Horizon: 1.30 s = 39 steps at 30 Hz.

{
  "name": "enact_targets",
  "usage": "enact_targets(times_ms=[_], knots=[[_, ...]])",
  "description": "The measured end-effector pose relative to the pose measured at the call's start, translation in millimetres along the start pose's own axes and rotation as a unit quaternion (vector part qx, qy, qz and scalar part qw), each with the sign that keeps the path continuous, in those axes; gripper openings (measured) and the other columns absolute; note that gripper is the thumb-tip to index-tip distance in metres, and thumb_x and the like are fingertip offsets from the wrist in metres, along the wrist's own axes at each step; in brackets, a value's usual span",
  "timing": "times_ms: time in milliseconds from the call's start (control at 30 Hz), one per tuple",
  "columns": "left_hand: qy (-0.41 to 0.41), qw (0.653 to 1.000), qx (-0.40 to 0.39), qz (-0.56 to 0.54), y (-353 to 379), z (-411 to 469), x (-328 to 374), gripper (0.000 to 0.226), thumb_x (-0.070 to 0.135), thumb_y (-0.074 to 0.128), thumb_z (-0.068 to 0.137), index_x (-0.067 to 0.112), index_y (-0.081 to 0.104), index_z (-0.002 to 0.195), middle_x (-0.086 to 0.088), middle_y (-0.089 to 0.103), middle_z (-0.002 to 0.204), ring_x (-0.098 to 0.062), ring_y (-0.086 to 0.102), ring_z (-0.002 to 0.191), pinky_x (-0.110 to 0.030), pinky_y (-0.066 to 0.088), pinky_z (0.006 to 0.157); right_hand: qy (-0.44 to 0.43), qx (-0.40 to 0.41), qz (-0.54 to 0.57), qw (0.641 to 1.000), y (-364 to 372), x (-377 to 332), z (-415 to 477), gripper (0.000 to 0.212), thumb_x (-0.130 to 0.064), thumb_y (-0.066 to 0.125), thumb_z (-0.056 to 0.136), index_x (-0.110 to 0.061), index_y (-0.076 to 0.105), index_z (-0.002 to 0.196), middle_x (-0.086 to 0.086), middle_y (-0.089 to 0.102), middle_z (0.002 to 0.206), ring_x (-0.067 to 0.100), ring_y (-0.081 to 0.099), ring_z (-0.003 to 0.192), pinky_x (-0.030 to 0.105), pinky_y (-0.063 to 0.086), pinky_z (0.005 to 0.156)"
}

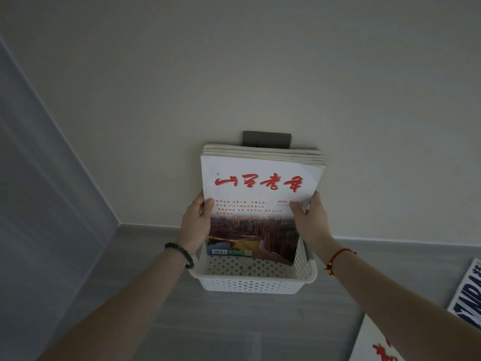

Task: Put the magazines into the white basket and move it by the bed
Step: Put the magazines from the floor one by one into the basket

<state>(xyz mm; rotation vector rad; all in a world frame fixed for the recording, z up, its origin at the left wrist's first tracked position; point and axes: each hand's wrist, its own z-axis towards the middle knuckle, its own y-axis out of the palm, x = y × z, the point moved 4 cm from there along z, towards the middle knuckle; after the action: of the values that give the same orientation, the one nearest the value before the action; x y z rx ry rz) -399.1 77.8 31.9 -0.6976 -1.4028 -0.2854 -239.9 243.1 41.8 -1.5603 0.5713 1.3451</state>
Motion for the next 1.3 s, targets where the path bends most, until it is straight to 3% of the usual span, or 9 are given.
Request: enact_targets(times_ms=[200, 333, 500, 600, 800, 1033, 1133, 1233, 1300], knots=[[-0.018, 0.999, 0.002, 0.043, 3.0, -2.8, 2.4, 0.036, 0.026, 0.031, 0.096, 0.014, 0.044, 0.128, -0.008, 0.054, 0.131, -0.025, 0.05, 0.119, -0.034, 0.042, 0.097, -0.031, -0.097, -0.099, 0.99, -13.2, 0.1, 3.8, 0.051, -0.014, 0.047, 0.09, -0.016, 0.024, 0.136, 0.009, 0.05, 0.131, 0.031, 0.049, 0.117, 0.041, 0.041, 0.095], [-0.036, 0.998, 0.057, 0.003, 6.7, -20.9, 5.7, 0.039, 0.026, 0.036, 0.095, 0.009, 0.041, 0.13, -0.009, 0.05, 0.133, -0.023, 0.048, 0.121, -0.024, 0.037, 0.092, -0.008, -0.139, -0.163, 0.977, -42.8, 7.2, -3.3, 0.073, -0.018, 0.052, 0.088, -0.016, 0.004, 0.143, 0.008, 0.028, 0.148, 0.029, 0.037, 0.129, 0.041, 0.036, 0.103], [-0.039, 0.994, 0.096, -0.036, 18.1, -75.0, 7.6, 0.031, 0.024, 0.04, 0.094, 0.014, 0.045, 0.123, 0.006, 0.049, 0.111, -0.009, 0.048, 0.103, -0.024, 0.03, 0.093, 0.002, -0.119, -0.164, 0.979, -110.8, 33.3, -43.8, 0.069, -0.015, 0.057, 0.086, -0.017, 0.017, 0.142, 0.008, 0.031, 0.146, 0.026, 0.043, 0.125, 0.032, 0.039, 0.093], [-0.05, 0.994, 0.088, -0.031, 40.2, -112.4, 3.2, 0.045, 0.023, 0.041, 0.094, 0.0, 0.037, 0.132, 0.008, 0.046, 0.111, -0.006, 0.046, 0.105, -0.009, 0.036, 0.086, 0.04, -0.111, -0.137, 0.984, -158.5, 60.7, -74.5, 0.071, -0.01, 0.06, 0.083, -0.015, 0.02, 0.141, 0.01, 0.031, 0.145, 0.027, 0.04, 0.125, 0.035, 0.038, 0.096], [-0.136, 0.99, -0.006, -0.04, 122.4, -203.5, -27.0, 0.045, 0.023, 0.046, 0.092, 0.01, 0.036, 0.133, -0.014, 0.05, 0.128, -0.027, 0.048, 0.118, -0.041, 0.04, 0.101, 0.082, -0.155, -0.193, 0.965, -233.6, 112.6, -145.8, 0.076, -0.016, 0.065, 0.079, -0.018, 0.019, 0.14, 0.008, 0.033, 0.144, 0.021, 0.039, 0.124, 0.037, 0.037, 0.099], [-0.261, 0.965, -0.033, -0.016, 192.7, -285.2, -58.7, 0.051, 0.024, 0.049, 0.089, 0.005, 0.035, 0.134, -0.012, 0.049, 0.133, -0.02, 0.049, 0.113, -0.025, 0.034, 0.088, 0.109, -0.243, -0.286, 0.92, -257.6, 179.2, -219.1, 0.091, -0.037, 0.066, 0.074, -0.025, 0.007, 0.142, -0.002, 0.024, 0.148, 0.018, 0.03, 0.132, 0.042, 0.03, 0.106], [-0.268, 0.963, 0.009, -0.018, 206.3, -309.0, -58.1, 0.049, 0.017, 0.049, 0.088, 0.001, 0.038, 0.133, -0.009, 0.053, 0.126, -0.019, 0.05, 0.106, -0.025, 0.034, 0.082, 0.082, -0.275, -0.349, 0.892, -259.7, 200.3, -237.0, 0.098, -0.053, 0.061, 0.071, -0.028, -0.001, 0.142, -0.001, 0.005, 0.153, 0.02, 0.007, 0.14, 0.047, 0.012, 0.112], [-0.275, 0.959, 0.045, -0.045, 217.6, -331.6, -55.1, 0.017, 0.012, 0.048, 0.086, 0.023, 0.056, 0.096, 0.002, 0.061, 0.09, -0.016, 0.057, 0.079, -0.029, 0.042, 0.068, 0.024, -0.297, -0.47, 0.831, -256.7, 218.6, -249.9, 0.096, -0.071, 0.041, 0.073, -0.025, -0.008, 0.142, 0.006, -0.016, 0.152, 0.025, -0.015, 0.139, 0.045, -0.007, 0.111], [-0.266, 0.962, 0.047, -0.043, 228.3, -345.4, -52.1, 0.021, 0.009, 0.048, 0.085, 0.026, 0.052, 0.074, 0.006, 0.061, 0.074, -0.012, 0.055, 0.068, -0.027, 0.043, 0.062, 0.004, -0.296, -0.5, 0.814, -253.6, 224.1, -255.7, 0.094, -0.075, 0.028, 0.074, -0.023, -0.012, 0.142, 0.01, -0.021, 0.151, 0.028, -0.018, 0.138, 0.045, -0.009, 0.111]])
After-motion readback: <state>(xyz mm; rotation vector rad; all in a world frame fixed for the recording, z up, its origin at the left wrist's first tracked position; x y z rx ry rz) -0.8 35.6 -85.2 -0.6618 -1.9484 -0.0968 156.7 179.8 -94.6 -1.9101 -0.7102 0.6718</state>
